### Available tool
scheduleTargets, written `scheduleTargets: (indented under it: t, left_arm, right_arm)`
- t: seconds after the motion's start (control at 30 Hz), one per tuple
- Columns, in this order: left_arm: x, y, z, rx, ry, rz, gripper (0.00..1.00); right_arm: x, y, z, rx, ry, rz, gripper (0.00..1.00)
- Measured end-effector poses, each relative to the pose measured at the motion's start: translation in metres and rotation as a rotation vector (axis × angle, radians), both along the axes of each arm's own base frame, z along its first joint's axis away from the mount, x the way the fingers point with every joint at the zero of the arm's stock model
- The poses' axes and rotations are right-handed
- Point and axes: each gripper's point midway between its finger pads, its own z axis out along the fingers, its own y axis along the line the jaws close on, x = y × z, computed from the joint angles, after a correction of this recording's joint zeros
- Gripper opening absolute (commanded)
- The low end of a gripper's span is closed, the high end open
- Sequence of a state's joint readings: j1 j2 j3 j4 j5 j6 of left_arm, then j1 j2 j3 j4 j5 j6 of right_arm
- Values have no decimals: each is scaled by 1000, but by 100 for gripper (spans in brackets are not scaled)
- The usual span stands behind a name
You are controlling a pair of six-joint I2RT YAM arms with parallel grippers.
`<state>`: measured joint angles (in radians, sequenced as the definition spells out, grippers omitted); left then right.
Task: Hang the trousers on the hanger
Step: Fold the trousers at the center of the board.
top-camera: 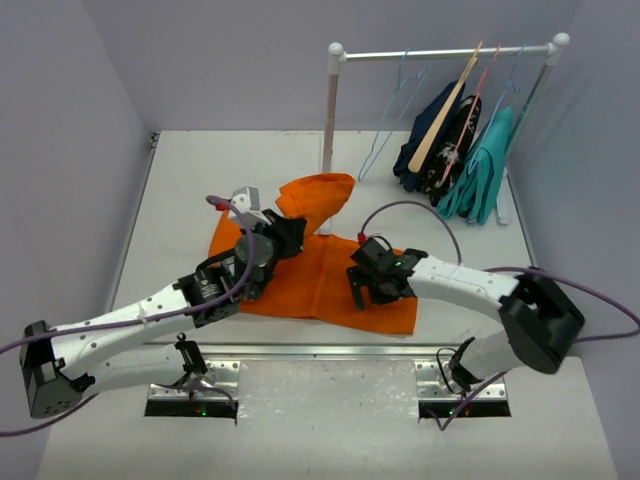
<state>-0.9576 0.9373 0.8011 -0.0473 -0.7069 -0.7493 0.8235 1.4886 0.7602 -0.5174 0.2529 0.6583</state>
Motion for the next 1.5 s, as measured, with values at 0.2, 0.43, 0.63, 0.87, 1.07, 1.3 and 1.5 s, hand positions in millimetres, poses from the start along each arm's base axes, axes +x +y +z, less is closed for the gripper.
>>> scheduleTargets:
  t: [0.2, 0.43, 0.63, 0.87, 1.07, 1.3, 1.5]
  left_arm:
    - [-19, -48, -16, 81, 4, 24, 0]
    - [-10, -75, -21, 74, -6, 111, 0]
    - [-2, -93, -30, 84, -22, 145, 0]
    - [0, -90, -30, 51, -31, 212, 0]
    - [1, -76, -8, 16, -51, 311, 0]
    - [6, -55, 28, -58, -96, 373, 0]
    - [14, -77, 8, -52, -85, 350, 0]
  right_arm:
    - [0, -45, 68, 96, -178, -128, 99]
    - [-10, -83, 103, 141, -266, -219, 99]
    - [-18, -96, 105, 126, -262, -235, 99]
    - [-22, -99, 110, 139, -277, -236, 99]
    - [-25, -102, 109, 130, -272, -233, 99]
    - [-25, -102, 108, 122, -265, -229, 99]
    - [-24, -102, 109, 119, -266, -223, 99]
